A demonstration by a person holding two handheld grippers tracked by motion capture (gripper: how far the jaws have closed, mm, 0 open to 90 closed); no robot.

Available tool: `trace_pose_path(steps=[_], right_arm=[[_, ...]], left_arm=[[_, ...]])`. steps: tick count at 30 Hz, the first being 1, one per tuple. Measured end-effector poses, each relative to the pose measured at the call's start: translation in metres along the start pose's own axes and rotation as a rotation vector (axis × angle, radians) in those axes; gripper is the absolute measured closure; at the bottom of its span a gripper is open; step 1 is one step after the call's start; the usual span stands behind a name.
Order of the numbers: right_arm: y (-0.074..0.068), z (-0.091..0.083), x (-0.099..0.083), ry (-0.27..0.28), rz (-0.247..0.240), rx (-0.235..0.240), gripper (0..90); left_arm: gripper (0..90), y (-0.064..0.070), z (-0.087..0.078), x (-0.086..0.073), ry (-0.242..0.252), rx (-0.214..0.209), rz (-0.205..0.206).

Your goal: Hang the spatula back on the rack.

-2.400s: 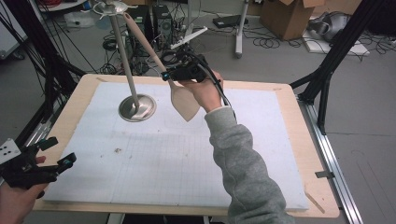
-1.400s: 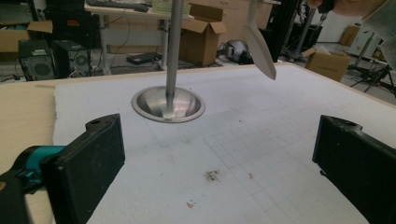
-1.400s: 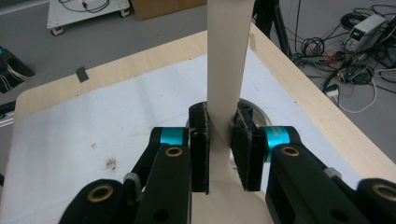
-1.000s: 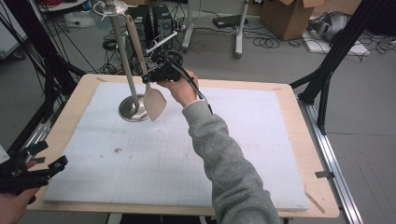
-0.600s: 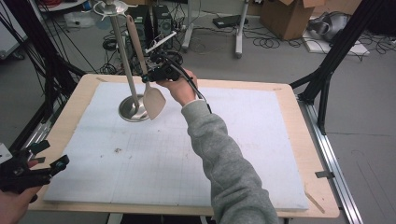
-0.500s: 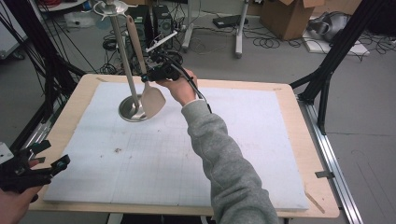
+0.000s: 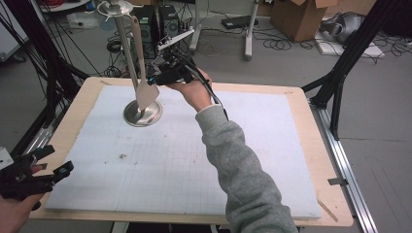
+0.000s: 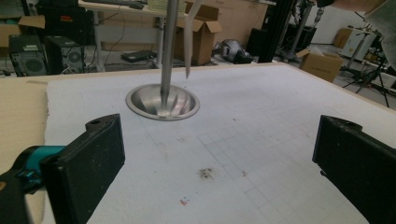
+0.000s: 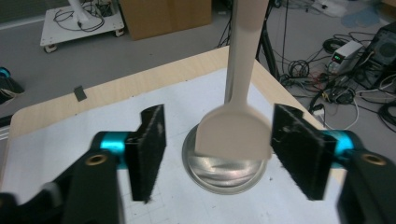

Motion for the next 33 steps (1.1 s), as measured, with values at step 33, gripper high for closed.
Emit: trace_pose_path(steps=[33], right_arm=[[-0.002, -0.095, -0.107, 0.018, 0.089, -0.076, 18.6]], left_arm=[[2.8, 0.004, 0.029, 0.008, 0.006, -0.053, 0.003]])
Point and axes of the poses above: each handheld gripper's, and its own axes: z roughly forward along the jaws, x roughly out of its top, y roughly to its right, the point moved 1 cm from there along z, roughly forward along the jaws, and after that the axes turned 1 degree about -x, right-handed, at the moved point
